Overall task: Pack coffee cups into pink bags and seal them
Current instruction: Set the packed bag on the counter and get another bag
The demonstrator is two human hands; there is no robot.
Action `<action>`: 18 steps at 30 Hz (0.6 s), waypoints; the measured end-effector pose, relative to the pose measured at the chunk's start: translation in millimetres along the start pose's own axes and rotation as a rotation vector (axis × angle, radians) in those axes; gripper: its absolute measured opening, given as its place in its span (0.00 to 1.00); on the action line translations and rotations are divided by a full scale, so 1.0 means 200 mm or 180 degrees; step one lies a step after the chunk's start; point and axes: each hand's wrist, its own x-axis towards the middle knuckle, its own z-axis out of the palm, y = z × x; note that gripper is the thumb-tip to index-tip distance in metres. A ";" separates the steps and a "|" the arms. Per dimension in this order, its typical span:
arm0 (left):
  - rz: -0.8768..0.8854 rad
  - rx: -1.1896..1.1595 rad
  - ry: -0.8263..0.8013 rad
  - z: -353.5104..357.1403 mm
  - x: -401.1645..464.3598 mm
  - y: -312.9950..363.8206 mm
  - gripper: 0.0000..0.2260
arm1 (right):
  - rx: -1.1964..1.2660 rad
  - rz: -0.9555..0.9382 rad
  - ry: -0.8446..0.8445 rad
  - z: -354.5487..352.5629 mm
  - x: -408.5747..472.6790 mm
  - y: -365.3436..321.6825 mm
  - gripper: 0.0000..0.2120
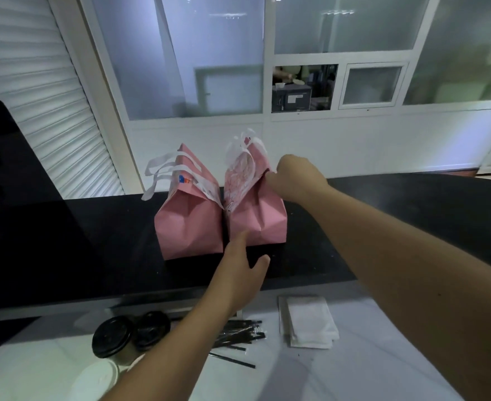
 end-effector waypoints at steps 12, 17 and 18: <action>-0.0023 0.0257 -0.0556 0.31 -0.21 -0.01 0.29 | -0.0133 0.0654 0.0182 0.16 -0.69 0.51 0.20; 0.0162 0.0471 -0.0871 0.56 -0.35 0.12 0.27 | -0.0112 0.1164 0.0245 0.13 -1.14 0.81 0.18; 0.0236 0.0532 -0.0959 0.61 -0.40 0.16 0.27 | -0.0141 0.1264 0.0246 0.11 -1.25 0.87 0.19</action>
